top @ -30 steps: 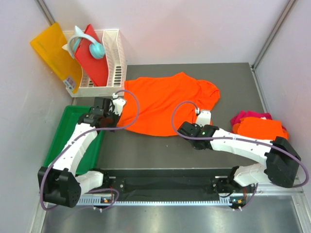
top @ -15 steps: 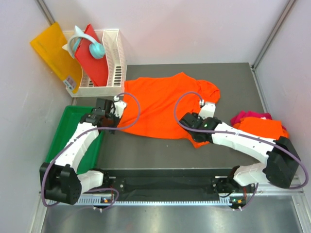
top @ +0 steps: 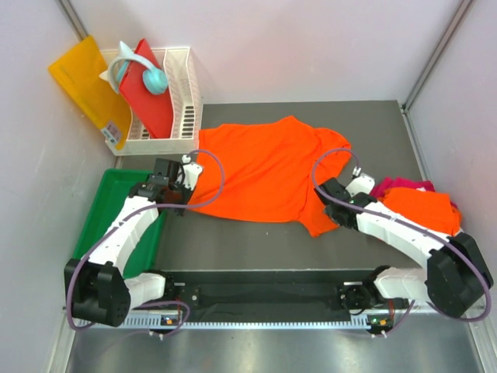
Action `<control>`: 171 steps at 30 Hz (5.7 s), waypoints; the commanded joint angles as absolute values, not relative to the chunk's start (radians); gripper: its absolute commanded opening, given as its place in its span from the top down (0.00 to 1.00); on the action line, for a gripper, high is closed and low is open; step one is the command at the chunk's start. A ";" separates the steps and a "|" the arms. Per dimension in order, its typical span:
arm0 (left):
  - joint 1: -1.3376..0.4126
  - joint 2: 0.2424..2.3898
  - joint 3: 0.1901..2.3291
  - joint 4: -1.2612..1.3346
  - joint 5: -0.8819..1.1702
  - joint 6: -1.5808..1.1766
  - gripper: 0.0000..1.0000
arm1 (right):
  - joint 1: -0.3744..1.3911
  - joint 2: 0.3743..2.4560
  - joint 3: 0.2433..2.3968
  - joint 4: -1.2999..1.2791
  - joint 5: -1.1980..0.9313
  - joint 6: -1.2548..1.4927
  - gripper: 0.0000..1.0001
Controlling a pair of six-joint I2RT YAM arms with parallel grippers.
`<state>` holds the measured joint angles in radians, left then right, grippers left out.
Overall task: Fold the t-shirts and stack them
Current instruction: Flatten out the tshirt, then fold the flattened tshirt in 1/3 of the way
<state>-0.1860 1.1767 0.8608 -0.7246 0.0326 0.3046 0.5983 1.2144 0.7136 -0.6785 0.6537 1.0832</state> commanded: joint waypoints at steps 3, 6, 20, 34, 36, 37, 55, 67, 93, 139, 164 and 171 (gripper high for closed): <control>-0.179 1.178 0.859 -0.709 0.025 0.299 1.00 | 0.592 1.278 0.724 -0.580 0.591 1.111 0.54; -0.181 1.177 0.856 -0.706 0.018 0.302 1.00 | 0.594 1.298 0.712 -0.584 0.594 1.123 0.54; -0.181 1.213 0.859 -0.684 0.031 0.287 1.00 | 0.574 1.319 0.709 -0.655 0.670 1.167 0.54; -0.181 1.239 0.871 -0.681 0.028 0.285 1.00 | 0.528 1.422 0.684 -0.623 0.617 1.140 0.54; -0.181 1.239 0.871 -0.681 0.028 0.285 1.00 | 0.523 1.430 0.675 -0.608 0.606 1.132 0.59; -0.181 1.239 0.871 -0.681 0.028 0.285 1.00 | 0.520 1.437 0.673 -0.603 0.597 1.132 0.62; -0.179 1.144 0.896 -0.722 -0.026 0.261 1.00 | 0.540 1.111 0.736 -0.929 0.788 1.161 1.00; -0.178 1.057 0.914 -0.851 -0.005 0.347 1.00 | 0.541 1.029 0.828 -1.075 0.792 1.045 1.00; -0.179 0.979 0.887 -1.131 0.130 0.515 1.00 | 0.643 0.934 0.885 -1.312 0.670 1.187 1.00; -0.167 1.302 0.893 -0.657 -0.051 0.339 1.00 | 0.430 1.308 1.035 -0.916 0.802 0.795 1.00; -0.156 1.537 1.006 -0.489 -0.115 0.268 1.00 | 0.357 1.586 1.109 -0.729 0.765 0.692 1.00; -0.156 1.623 1.049 -0.468 -0.117 0.256 1.00 | 0.341 1.655 1.100 -0.692 0.755 0.684 1.00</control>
<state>-0.1688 1.5883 0.9993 -0.5152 -0.0776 0.2775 0.3676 1.6245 1.0691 -0.7315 0.7326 0.7017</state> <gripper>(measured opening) 0.015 0.009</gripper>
